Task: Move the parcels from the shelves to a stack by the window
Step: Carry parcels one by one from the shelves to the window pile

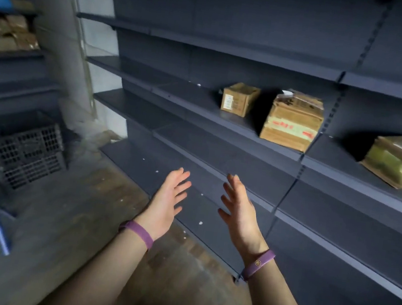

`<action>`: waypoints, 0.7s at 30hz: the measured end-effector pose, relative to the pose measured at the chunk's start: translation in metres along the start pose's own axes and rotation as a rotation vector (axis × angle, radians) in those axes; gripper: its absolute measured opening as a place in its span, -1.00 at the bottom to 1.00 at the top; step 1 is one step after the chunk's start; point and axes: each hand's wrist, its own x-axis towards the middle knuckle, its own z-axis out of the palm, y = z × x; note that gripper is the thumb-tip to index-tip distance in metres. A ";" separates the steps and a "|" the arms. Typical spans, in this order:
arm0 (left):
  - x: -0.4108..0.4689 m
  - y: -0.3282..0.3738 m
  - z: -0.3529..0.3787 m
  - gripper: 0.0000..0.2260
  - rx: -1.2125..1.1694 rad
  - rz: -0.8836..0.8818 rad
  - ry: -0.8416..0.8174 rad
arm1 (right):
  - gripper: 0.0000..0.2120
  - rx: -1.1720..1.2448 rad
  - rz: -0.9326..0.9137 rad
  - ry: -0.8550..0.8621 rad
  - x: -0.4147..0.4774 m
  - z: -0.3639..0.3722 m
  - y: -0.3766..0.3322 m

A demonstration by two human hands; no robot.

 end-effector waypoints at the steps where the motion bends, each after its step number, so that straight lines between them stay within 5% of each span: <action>1: 0.014 0.004 0.000 -0.60 -0.002 0.001 0.014 | -0.18 0.005 -0.001 -0.015 0.016 0.002 -0.002; 4: 0.061 0.021 0.008 -0.58 -0.005 0.019 0.046 | -0.11 0.031 0.003 -0.041 0.072 -0.001 -0.012; 8: 0.125 0.047 0.031 -0.57 -0.012 0.018 0.079 | -0.37 0.077 0.005 -0.022 0.153 -0.012 -0.030; 21: 0.289 0.099 0.075 -0.56 -0.063 0.040 0.050 | -0.39 0.054 -0.059 -0.006 0.321 -0.051 -0.065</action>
